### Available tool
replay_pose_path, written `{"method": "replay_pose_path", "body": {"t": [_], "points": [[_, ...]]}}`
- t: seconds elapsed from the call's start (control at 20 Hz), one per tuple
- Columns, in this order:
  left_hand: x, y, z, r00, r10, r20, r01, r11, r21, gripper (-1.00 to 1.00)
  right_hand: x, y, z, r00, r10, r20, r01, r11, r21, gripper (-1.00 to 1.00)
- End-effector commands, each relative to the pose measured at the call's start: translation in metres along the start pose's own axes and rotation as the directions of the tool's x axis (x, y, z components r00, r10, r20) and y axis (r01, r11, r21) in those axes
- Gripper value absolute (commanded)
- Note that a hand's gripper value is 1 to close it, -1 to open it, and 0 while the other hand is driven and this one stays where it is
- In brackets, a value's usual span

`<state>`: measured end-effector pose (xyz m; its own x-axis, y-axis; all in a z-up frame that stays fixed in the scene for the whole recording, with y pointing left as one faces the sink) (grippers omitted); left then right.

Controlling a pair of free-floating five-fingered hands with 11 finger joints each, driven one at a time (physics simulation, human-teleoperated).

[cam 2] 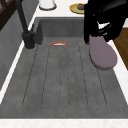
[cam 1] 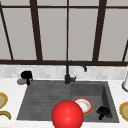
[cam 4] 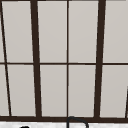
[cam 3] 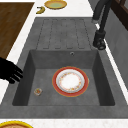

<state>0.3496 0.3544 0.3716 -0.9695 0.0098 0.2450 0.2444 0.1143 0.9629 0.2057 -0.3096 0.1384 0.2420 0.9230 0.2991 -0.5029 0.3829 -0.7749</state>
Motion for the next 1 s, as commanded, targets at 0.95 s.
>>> {"method": "replay_pose_path", "body": {"t": [0.95], "points": [[-0.006,-0.007,0.188,0.9961,0.088,-0.001,-0.088,0.9961,0.007,1.00,0.000,0.000,0.000,1.000,0.000,0.000,0.000,1.000,0.000,0.00]]}}
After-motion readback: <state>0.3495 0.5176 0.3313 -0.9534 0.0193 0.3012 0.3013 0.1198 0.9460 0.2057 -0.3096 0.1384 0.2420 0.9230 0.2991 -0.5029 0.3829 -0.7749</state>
